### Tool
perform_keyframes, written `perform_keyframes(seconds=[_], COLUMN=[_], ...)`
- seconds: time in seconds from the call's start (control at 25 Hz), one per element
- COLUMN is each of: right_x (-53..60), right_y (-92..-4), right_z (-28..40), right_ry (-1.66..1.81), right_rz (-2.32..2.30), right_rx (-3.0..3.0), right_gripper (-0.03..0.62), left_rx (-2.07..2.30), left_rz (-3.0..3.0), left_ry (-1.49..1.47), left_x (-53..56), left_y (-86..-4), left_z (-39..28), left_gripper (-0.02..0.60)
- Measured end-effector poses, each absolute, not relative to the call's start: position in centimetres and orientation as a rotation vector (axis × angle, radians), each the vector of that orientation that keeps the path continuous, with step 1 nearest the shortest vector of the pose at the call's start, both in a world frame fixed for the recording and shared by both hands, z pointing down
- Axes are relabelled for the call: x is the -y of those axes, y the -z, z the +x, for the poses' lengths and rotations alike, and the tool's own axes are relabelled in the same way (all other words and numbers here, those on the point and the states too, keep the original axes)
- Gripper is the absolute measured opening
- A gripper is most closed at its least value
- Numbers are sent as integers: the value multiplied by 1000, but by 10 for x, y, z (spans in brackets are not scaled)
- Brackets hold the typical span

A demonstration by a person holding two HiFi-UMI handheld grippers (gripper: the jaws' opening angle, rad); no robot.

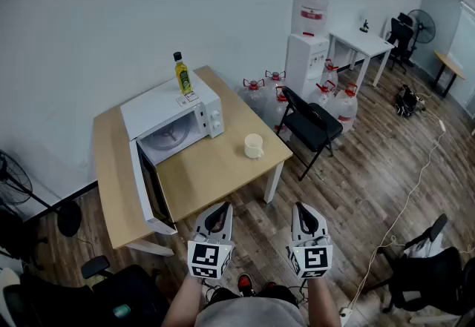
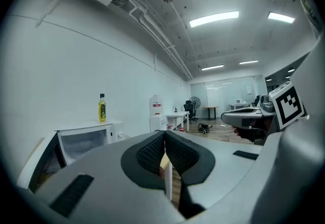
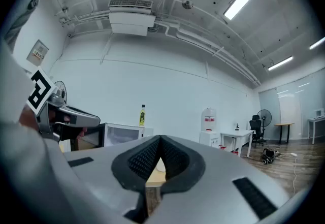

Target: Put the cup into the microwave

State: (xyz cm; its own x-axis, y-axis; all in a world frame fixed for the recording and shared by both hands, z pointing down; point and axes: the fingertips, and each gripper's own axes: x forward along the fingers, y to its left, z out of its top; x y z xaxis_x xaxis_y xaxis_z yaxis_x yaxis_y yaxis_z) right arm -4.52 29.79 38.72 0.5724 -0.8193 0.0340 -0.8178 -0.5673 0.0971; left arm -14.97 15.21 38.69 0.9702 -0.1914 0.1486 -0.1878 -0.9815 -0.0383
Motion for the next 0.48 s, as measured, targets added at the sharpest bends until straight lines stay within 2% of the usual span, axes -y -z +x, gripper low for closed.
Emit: perform_keyframes(seconds=[0.48], right_x=[-288], right_y=[-387], right_z=[-39], right_ry=[27], right_rz=[2685], right_rx=[1432], right_gripper=[18], left_rx=[-327], left_rz=[-3092], left_ry=[228], left_x=[-140], left_y=[-384], left_z=[-145], left_gripper=[25])
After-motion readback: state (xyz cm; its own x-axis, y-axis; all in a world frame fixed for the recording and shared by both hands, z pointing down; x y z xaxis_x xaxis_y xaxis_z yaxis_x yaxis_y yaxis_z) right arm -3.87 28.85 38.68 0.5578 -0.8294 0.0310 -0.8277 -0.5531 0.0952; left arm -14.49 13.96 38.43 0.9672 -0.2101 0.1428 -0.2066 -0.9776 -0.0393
